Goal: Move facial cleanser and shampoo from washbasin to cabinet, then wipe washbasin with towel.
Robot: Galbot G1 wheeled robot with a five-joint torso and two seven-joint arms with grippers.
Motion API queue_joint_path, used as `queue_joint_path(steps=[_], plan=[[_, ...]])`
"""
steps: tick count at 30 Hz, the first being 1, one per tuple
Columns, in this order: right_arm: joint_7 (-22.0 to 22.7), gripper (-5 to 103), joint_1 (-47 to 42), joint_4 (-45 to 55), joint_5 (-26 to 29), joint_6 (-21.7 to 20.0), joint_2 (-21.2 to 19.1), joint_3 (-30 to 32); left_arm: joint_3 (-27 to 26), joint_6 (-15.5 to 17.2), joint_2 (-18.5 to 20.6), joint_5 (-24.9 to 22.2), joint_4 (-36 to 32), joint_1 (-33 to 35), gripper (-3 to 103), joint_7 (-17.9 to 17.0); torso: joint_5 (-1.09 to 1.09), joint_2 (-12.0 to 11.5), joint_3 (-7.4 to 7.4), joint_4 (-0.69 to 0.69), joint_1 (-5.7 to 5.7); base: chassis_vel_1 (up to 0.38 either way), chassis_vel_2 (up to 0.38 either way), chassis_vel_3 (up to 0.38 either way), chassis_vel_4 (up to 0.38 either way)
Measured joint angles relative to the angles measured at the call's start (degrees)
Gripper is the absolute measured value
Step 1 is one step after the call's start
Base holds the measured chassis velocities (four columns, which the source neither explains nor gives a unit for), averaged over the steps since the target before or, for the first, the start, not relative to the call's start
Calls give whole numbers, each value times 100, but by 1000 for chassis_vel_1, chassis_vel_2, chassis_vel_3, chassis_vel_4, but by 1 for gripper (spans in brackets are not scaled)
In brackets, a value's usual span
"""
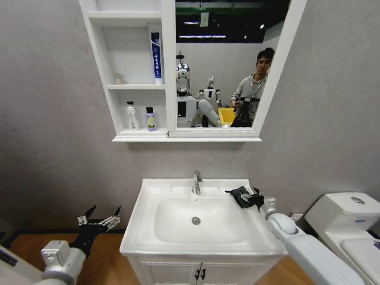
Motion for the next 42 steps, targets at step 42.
queue_joint_path(steps=[42], plan=[[-937, 100, -5588, 4907, -553, 899, 2364, 2748, 0, 0, 0, 0, 0, 0, 100, 0, 3, 0, 1, -3, 0, 0, 0, 0, 0]])
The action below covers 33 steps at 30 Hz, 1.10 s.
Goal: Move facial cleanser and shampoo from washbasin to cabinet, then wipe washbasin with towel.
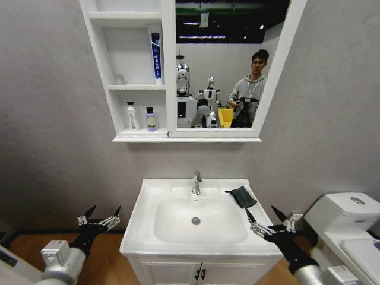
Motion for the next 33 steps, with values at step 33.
queue_joint_path(steps=[33], plan=[[153, 100, -8, 0, -214, 34, 356, -52, 0, 0, 0, 0, 0, 0, 100, 0, 0, 0, 0, 1, 1, 2, -3, -2, 3]])
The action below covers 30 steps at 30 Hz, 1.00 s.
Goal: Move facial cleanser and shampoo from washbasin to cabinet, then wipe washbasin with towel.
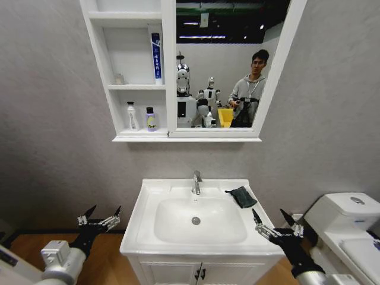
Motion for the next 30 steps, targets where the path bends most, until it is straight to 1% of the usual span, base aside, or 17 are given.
queue_joint_path(steps=[7, 11, 14, 16, 17, 18, 19, 20, 21, 22, 23, 24, 28, 29, 30], plan=[[2, 100, 0, -3, 2, -3, 0, 0, 0, 0, 0, 0, 0, 0, 100, 0, 1, 0, 0, 0, 1, 97, -122, -68, 118], [2, 100, 0, -5, 3, -4, -1, 0, 0, 0, 0, 0, 0, 0, 100, 0, 2, 0, 0, 0, -1, 181, -194, -158, 186], [2, 100, 0, -5, 3, -5, -1, -1, 0, 0, 0, 0, 0, 0, 100, 0, -2, 0, 0, 0, -1, 227, -234, -222, 207], [2, 100, 0, -6, 5, -6, -1, -1, 0, 0, 0, 0, 0, 0, 100, 1, 4, 0, 0, -2, -1, 243, -237, -250, 232], [2, 100, 0, -6, 5, -6, -1, -1, 0, 0, 0, 0, 0, 0, 100, 1, 4, 0, 0, -2, -1, 266, -237, -254, 237], [2, 100, 0, -6, 5, -6, -1, -1, 0, 0, 0, 0, 0, 0, 100, 0, -5, 0, -1, 0, -1, 281, -272, -254, 251], [2, 100, 0, -6, 5, -6, -1, -1, 0, 0, 0, 0, 0, 0, 100, 0, 0, 0, -1, -1, -2, 281, -286, -261, 251], [2, 100, 0, -6, 5, -6, -1, -1, 0, 0, 0, 0, 0, 0, 100, 0, 0, 0, -1, -1, -2, 281, -286, -261, 251], [2, 100, 0, -6, 5, -7, -2, -1, 0, 0, 0, 0, 0, 0, 100, 0, 1, 0, 0, 1, -1, 301, -311, -331, 287], [2, 100, 0, -6, 6, -7, -2, -1, 0, 0, 0, 0, 0, 0, 100, 1, 2, -1, 1, -1, 1, 349, -311, -339, 330], [2, 100, 0, -6, 6, -7, -2, -1, 0, 0, 0, 0, 0, 0, 100, 1, 2, -1, 1, -1, 1, 349, -311, -339, 330], [2, 100, 0, -6, 5, -7, -2, -1, 0, 0, 0, 0, 0, 0, 100, 1, -4, 1, -1, -1, -2, 316, -335, -339, 353], [2, 100, 0, -6, 6, -6, -2, -2, 1, 0, 0, 0, 0, 0, 100, 3, 4, 0, 1, -1, 0, 351, -351, -373, 362], [3, 100, 0, -6, 6, -7, -2, -1, 0, 0, 0, 0, 0, 0, 100, 1, -2, 1, -2, -1, -3, 368, -385, -368, 381], [3, 100, 0, -5, 6, -6, -2, -1, 0, 0, 0, 0, 0, 0, 100, 1, 0, 3, -2, -1, -5, 369, -385, -353, 355]])
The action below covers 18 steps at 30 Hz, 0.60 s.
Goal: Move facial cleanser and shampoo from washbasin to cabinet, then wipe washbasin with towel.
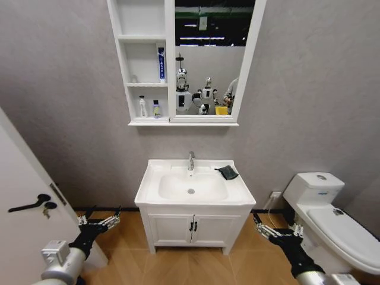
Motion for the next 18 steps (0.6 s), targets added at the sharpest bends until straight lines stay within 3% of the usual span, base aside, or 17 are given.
queue_joint_path(steps=[15, 17, 18], plan=[[-1, 100, 1, 0, 0, 0, 0, -1, -1, 0, 0, 0, 0, 0, 100, -2, 4, -3, 3, 1, 6, 356, -361, -346, 354], [0, 100, 0, 1, 0, 1, 0, 0, 1, 0, 0, 0, 0, 0, 100, -1, -6, -2, 1, -1, 3, 331, -344, -359, 328], [0, 100, 0, 0, 0, 0, 0, -1, 0, 0, 0, 0, 0, 0, 100, -1, 3, -2, 1, 1, 4, 374, -359, -341, 328]])
